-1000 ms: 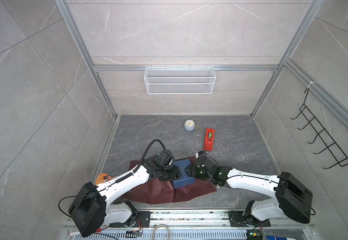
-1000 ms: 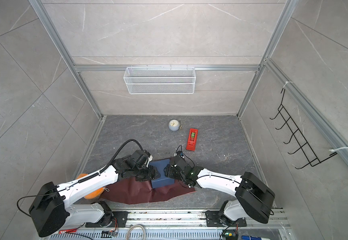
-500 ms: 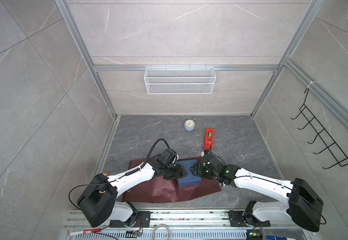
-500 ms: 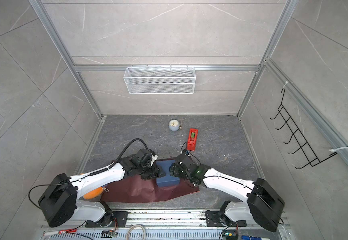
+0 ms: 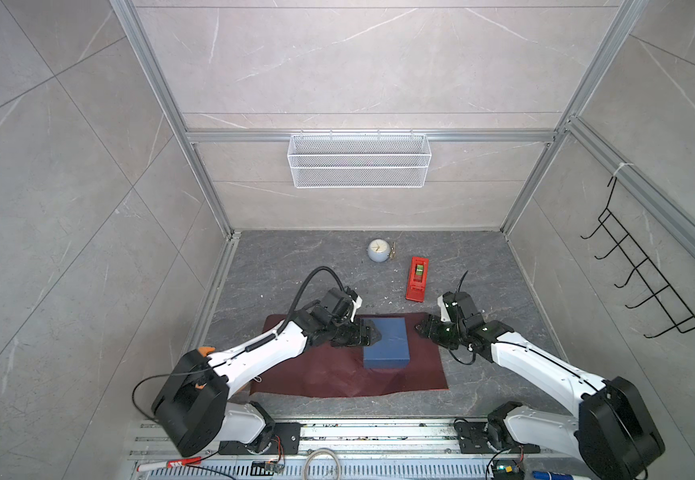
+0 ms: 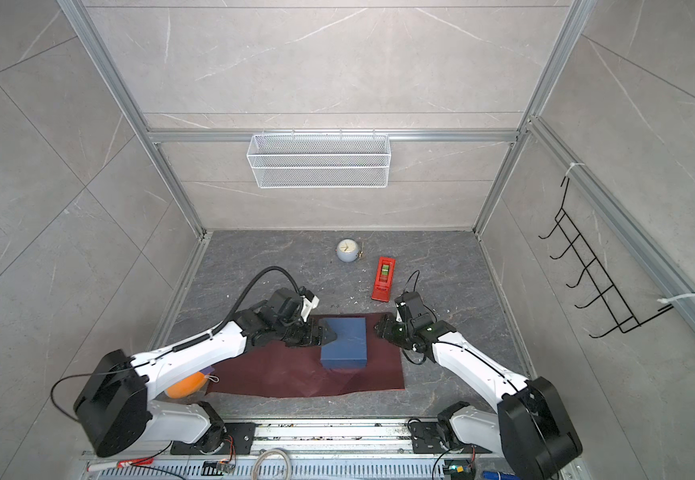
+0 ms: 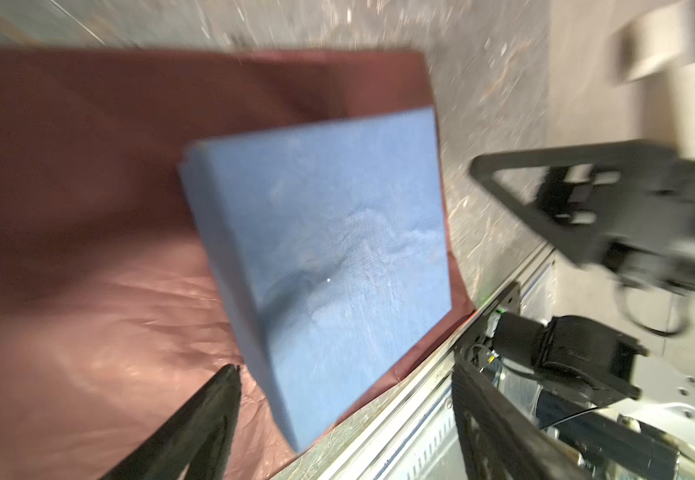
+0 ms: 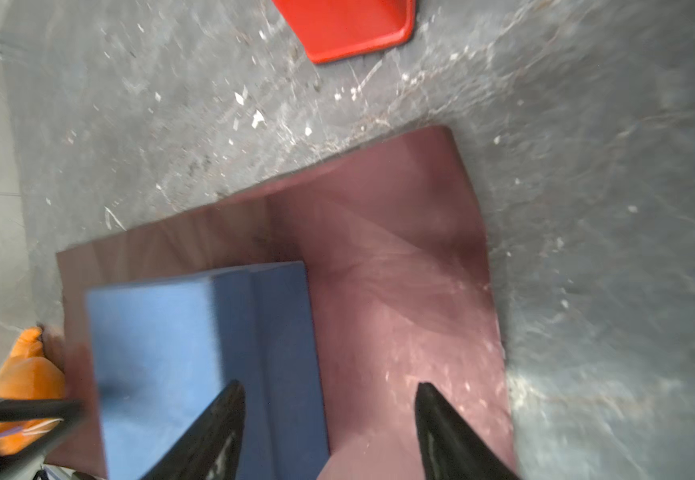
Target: Wrap the gift box in paper
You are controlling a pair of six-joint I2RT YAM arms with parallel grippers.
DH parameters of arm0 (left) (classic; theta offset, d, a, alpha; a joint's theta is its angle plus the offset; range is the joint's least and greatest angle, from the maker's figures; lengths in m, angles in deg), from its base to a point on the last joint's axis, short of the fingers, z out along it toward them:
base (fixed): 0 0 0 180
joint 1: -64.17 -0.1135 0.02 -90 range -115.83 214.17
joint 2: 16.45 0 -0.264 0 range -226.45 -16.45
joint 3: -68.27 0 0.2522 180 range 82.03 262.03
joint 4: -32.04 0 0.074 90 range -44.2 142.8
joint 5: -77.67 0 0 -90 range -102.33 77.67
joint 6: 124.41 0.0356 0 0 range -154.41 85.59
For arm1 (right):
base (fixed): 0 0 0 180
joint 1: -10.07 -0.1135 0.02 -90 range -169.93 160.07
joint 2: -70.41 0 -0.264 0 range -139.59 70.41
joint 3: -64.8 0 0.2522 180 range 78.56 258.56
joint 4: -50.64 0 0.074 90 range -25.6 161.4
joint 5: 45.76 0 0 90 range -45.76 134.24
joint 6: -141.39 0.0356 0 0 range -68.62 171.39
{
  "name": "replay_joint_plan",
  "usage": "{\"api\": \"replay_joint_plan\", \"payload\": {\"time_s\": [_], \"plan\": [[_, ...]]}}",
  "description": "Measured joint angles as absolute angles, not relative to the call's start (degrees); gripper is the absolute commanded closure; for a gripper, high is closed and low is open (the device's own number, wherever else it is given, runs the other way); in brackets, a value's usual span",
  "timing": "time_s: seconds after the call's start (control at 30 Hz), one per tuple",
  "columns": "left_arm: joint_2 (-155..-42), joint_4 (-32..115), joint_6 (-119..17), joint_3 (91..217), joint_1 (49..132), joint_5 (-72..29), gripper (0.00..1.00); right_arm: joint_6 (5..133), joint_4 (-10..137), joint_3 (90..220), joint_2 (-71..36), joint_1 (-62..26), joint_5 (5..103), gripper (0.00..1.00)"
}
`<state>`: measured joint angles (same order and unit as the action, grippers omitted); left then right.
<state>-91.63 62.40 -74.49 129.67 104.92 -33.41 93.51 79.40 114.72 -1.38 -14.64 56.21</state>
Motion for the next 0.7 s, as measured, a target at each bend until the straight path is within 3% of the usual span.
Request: {"api": "replay_joint_plan", "payload": {"time_s": [0.2, 0.4, 0.7], "plan": [[-86.3, 63.5, -74.8, 123.2, 94.6, -32.0, 0.4, 94.3, 72.6, 112.0, -8.7, -14.1, 59.6, 0.49], [-89.6, 64.2, -74.2, 120.2, 94.7, -30.5, 0.49, 93.8, 69.1, 110.1, -10.6, -10.7, 61.9, 0.59], [-95.3, 61.1, -75.2, 116.7, 98.3, -30.2, 0.51, 93.4, 66.5, 108.3, -10.9, -4.7, 65.6, 0.69]]}}
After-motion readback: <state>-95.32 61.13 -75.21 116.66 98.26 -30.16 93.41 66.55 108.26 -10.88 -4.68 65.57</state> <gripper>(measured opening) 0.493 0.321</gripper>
